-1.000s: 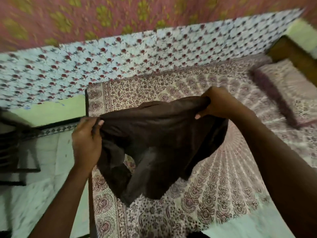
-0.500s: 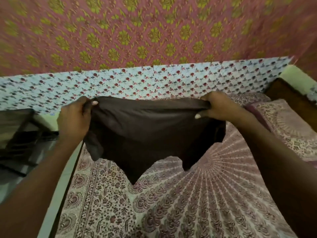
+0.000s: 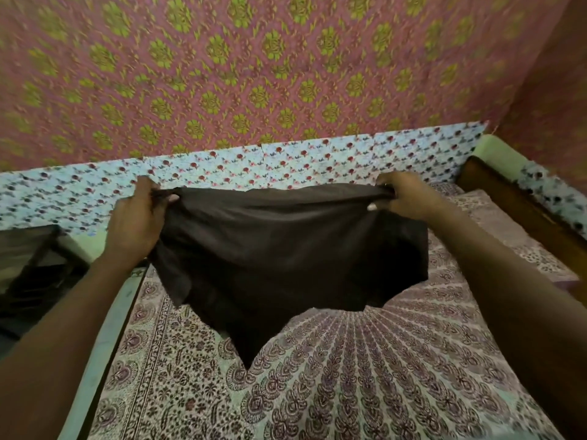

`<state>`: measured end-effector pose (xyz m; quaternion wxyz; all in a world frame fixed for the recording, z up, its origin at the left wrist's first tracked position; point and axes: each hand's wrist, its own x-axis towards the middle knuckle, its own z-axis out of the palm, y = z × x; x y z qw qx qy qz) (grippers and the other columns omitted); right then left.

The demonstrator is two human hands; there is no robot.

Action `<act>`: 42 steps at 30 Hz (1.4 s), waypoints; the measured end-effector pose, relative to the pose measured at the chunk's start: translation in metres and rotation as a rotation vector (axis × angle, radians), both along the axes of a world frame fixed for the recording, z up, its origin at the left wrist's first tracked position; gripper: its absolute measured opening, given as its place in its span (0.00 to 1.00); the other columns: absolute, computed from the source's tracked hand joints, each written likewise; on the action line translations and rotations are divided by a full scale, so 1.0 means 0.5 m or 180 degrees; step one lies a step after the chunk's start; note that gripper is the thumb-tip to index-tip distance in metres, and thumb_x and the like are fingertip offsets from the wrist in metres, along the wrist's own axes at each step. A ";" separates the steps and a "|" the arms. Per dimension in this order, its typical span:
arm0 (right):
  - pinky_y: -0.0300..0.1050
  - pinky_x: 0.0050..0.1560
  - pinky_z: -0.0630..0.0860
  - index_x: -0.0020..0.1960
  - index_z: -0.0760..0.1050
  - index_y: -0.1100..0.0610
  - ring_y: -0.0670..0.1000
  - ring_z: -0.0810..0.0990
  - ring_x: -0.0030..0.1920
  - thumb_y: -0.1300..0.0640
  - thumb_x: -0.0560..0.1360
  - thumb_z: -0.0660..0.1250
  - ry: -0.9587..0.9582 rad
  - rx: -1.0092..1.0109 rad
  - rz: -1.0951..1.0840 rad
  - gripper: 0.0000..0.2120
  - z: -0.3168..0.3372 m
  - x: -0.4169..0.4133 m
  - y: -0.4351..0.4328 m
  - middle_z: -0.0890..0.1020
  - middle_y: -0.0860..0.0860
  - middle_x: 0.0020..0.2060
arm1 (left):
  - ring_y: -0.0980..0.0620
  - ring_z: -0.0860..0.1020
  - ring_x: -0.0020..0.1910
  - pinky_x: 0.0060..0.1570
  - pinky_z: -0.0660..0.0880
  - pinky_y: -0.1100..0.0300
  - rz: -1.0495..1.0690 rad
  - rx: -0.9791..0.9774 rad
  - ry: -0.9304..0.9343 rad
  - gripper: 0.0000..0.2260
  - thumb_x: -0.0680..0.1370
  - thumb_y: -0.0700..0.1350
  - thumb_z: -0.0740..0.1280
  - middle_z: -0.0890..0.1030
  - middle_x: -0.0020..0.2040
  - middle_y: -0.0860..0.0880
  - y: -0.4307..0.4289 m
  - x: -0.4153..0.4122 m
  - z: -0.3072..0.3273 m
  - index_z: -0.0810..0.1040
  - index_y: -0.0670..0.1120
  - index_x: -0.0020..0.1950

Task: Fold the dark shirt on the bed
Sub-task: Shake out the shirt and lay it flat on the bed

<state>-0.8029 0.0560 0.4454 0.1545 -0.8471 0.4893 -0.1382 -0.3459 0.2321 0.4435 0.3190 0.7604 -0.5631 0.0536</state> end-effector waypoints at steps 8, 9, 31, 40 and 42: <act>0.46 0.36 0.70 0.48 0.75 0.62 0.50 0.76 0.40 0.69 0.74 0.71 -0.0419 0.0141 -0.0670 0.06 -0.015 -0.101 0.102 0.78 0.53 0.39 | 0.36 0.76 0.39 0.35 0.66 0.48 -0.0346 0.0102 0.0327 0.14 0.83 0.48 0.66 0.76 0.39 0.37 0.073 -0.061 -0.035 0.66 0.39 0.58; 0.46 0.35 0.70 0.47 0.76 0.63 0.49 0.76 0.38 0.69 0.74 0.71 -0.0584 0.0230 -0.0617 0.05 -0.018 -0.116 0.126 0.78 0.54 0.37 | 0.39 0.74 0.38 0.34 0.64 0.49 -0.0394 0.0100 0.0413 0.12 0.83 0.47 0.66 0.75 0.39 0.38 0.086 -0.077 -0.042 0.66 0.42 0.57; 0.34 0.51 0.80 0.50 0.84 0.57 0.41 0.85 0.51 0.79 0.66 0.74 -0.2218 0.0961 0.0255 0.21 -0.034 -0.415 0.256 0.88 0.42 0.45 | 0.49 0.79 0.51 0.57 0.71 0.69 -0.0349 -0.0145 0.0380 0.17 0.77 0.26 0.59 0.82 0.55 0.37 0.258 -0.355 -0.080 0.84 0.39 0.54; 0.42 0.58 0.82 0.60 0.85 0.55 0.47 0.86 0.57 0.63 0.67 0.82 -0.2038 0.1095 -0.0345 0.22 -0.133 -0.363 0.085 0.88 0.50 0.53 | 0.35 0.75 0.68 0.70 0.70 0.44 -0.0668 0.0835 -0.0317 0.29 0.70 0.32 0.78 0.77 0.68 0.36 0.089 -0.282 -0.157 0.76 0.40 0.70; 0.38 0.57 0.82 0.63 0.84 0.56 0.40 0.85 0.55 0.61 0.68 0.82 -0.1774 0.1043 -0.0352 0.24 -0.167 -0.338 0.044 0.86 0.50 0.55 | 0.34 0.74 0.70 0.71 0.70 0.41 -0.0822 0.1040 -0.0396 0.33 0.70 0.34 0.79 0.74 0.71 0.36 0.035 -0.256 -0.193 0.73 0.41 0.73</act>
